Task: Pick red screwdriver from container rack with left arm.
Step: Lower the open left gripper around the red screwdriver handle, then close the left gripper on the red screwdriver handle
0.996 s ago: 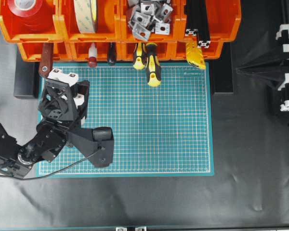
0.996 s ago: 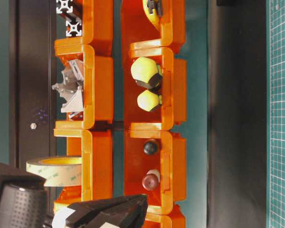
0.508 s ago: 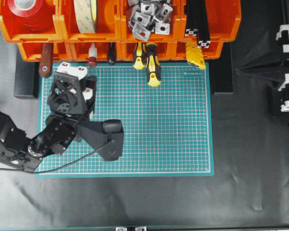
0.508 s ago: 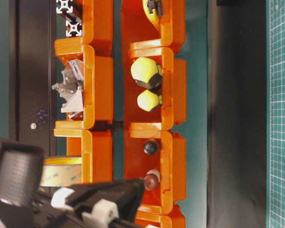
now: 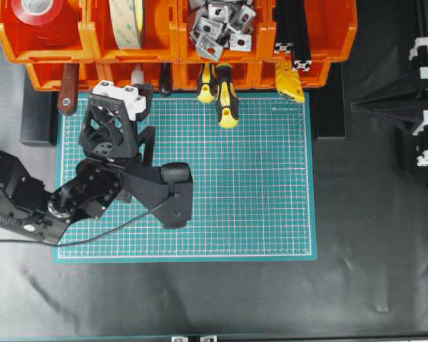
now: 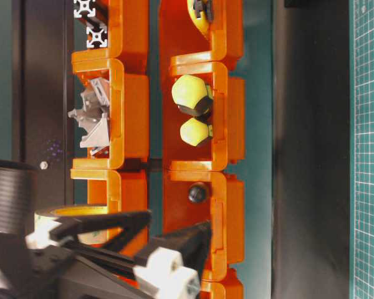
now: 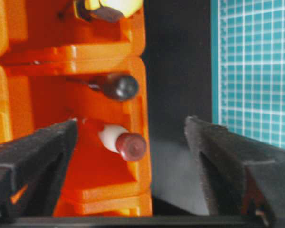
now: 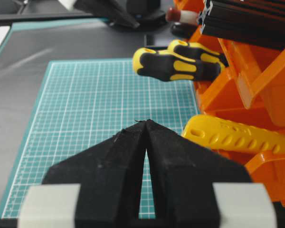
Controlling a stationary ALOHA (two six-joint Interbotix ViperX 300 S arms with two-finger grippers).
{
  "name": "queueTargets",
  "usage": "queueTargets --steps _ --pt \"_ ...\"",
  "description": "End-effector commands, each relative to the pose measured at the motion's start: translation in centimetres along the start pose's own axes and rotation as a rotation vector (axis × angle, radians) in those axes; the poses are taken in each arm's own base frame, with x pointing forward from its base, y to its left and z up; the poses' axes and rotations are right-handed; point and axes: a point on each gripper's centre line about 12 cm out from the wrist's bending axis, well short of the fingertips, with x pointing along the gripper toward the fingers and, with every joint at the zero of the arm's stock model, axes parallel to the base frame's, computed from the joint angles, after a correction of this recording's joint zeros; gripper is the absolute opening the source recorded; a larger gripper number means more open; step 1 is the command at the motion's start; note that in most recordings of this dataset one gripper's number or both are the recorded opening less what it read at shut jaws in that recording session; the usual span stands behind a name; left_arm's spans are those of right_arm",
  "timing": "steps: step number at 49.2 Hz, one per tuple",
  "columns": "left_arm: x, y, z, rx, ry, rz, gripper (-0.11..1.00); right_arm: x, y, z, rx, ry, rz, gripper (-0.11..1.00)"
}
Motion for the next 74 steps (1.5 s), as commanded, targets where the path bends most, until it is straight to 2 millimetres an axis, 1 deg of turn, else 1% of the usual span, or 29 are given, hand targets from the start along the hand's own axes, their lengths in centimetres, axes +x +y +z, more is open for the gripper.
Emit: queueTargets --steps 1,9,12,16,19,27,35,40,49,61,74 --pt "-0.5 1.3 -0.4 -0.027 -0.021 0.0 0.86 -0.1 0.2 0.7 -0.005 -0.017 0.01 -0.01" --pt "0.4 1.3 -2.0 -0.018 0.004 -0.001 0.88 -0.3 0.5 0.4 -0.002 -0.004 0.029 -0.01" --pt "0.6 1.5 -2.2 -0.021 -0.003 -0.007 0.88 -0.3 0.6 0.4 -0.003 0.001 0.036 -0.01" --pt "0.7 1.8 -2.0 -0.033 -0.025 -0.018 0.88 -0.3 0.7 0.4 -0.006 0.004 0.042 -0.01" --pt "0.9 1.5 -1.8 -0.03 -0.037 -0.027 0.88 -0.4 0.7 0.5 -0.007 0.001 0.041 -0.01" --pt "1.5 1.6 -2.0 -0.032 -0.032 -0.031 0.88 -0.5 0.7 0.7 -0.015 -0.01 0.042 -0.01" --pt "2.3 1.5 -2.8 -0.024 -0.006 -0.028 0.87 -0.6 0.7 0.5 -0.016 -0.007 0.041 -0.01" --pt "2.6 1.5 -2.8 -0.023 -0.009 -0.033 0.87 -0.6 0.7 0.5 -0.015 -0.01 0.042 -0.01" --pt "2.9 1.2 -3.3 -0.017 -0.003 -0.038 0.87 -0.6 0.7 0.5 -0.016 -0.012 0.041 -0.01" --pt "2.9 1.2 -3.3 -0.013 -0.004 -0.038 0.87 -0.6 0.7 0.4 -0.015 -0.01 0.041 -0.01" --pt "3.3 1.5 -3.4 -0.017 0.009 -0.034 0.85 -0.6 0.7 0.3 -0.01 -0.01 0.041 -0.01"
